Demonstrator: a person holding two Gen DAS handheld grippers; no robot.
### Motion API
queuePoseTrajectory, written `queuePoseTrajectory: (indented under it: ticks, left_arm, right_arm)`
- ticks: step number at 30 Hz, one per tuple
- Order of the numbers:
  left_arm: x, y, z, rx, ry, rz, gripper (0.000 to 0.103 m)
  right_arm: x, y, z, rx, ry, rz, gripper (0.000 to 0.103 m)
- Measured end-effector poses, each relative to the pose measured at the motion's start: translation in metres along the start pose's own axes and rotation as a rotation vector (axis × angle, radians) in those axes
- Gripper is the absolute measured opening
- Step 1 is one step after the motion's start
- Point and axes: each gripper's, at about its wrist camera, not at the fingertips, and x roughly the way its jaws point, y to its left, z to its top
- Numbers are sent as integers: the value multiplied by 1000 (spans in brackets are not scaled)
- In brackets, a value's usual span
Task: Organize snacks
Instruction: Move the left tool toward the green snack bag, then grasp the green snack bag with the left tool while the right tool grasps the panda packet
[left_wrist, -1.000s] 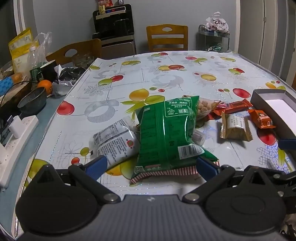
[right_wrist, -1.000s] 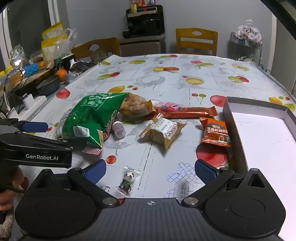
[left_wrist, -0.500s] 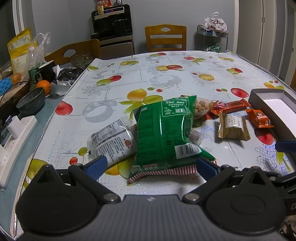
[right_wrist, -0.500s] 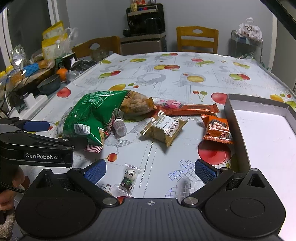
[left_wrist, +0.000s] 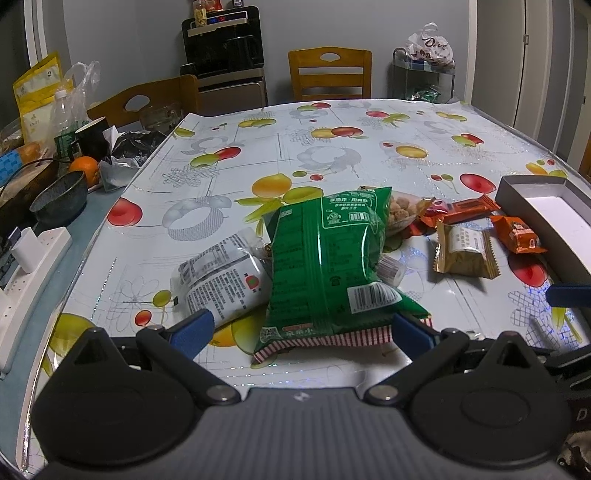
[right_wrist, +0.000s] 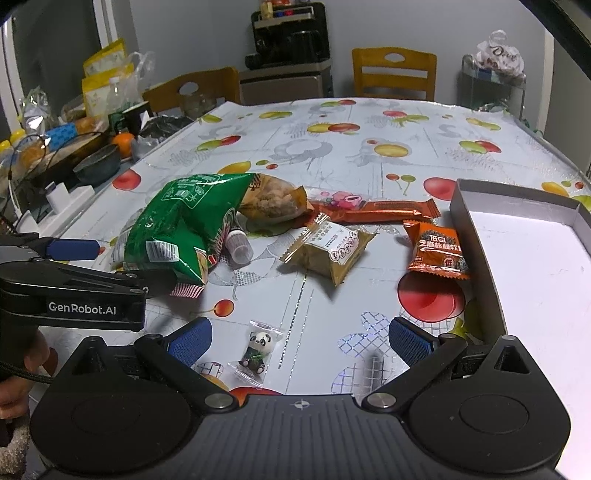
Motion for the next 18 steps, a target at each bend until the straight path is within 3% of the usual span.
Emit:
queuePoseTrajectory:
  ticks: [18]
  left_arm:
    - [3,1,2,2,-6,-6,103]
  right_arm:
    - [4,-2,1,6,-1,-47,103]
